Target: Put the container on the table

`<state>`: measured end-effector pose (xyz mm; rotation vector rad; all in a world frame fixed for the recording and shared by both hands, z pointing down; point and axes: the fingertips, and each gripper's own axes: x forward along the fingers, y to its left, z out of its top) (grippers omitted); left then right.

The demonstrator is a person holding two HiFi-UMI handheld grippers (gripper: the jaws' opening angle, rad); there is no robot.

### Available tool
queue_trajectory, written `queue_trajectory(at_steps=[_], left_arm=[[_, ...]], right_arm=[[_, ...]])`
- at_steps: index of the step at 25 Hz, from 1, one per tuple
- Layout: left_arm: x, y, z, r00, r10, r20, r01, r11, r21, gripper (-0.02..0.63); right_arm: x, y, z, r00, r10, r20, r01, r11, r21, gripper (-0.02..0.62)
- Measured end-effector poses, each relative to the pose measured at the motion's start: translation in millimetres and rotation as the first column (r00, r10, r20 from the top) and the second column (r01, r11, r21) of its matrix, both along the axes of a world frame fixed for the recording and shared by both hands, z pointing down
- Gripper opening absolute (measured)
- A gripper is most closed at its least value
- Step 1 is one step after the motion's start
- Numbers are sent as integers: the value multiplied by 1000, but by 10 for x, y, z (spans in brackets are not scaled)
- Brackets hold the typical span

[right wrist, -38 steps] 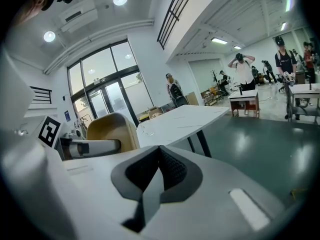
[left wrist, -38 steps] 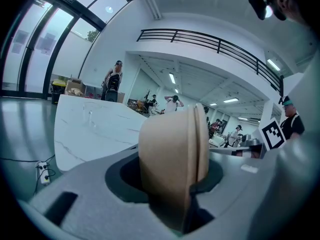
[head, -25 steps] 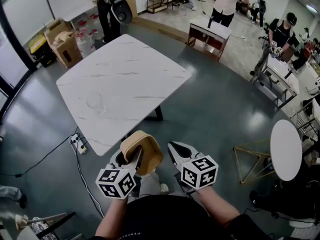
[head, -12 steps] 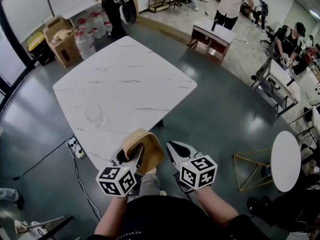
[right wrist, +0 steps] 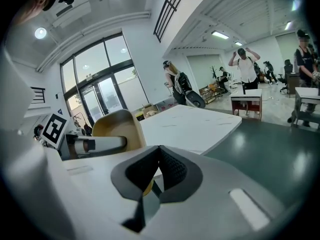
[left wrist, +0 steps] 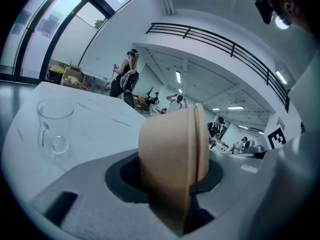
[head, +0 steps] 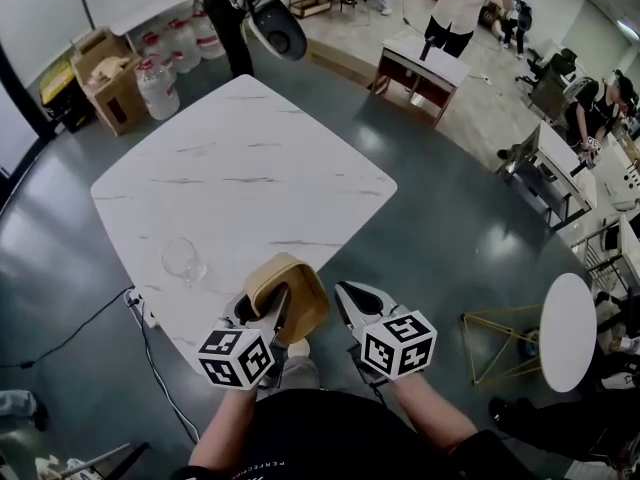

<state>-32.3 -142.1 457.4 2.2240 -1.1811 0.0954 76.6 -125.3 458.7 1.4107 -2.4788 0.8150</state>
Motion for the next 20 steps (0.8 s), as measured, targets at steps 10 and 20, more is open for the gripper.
queue_trajectory(at_steps=[10,20], left_arm=[[-127,-583,80,999,19,-36,-20,999,-30,164],[-241,-911,132,997,28,-75,-31,999,-36,164]], right_arm=[[-153,-602,38,999,19,-34,-19,1000,-20,0],[-254,-932,31,997,44,-69,-46,998,-31,0]])
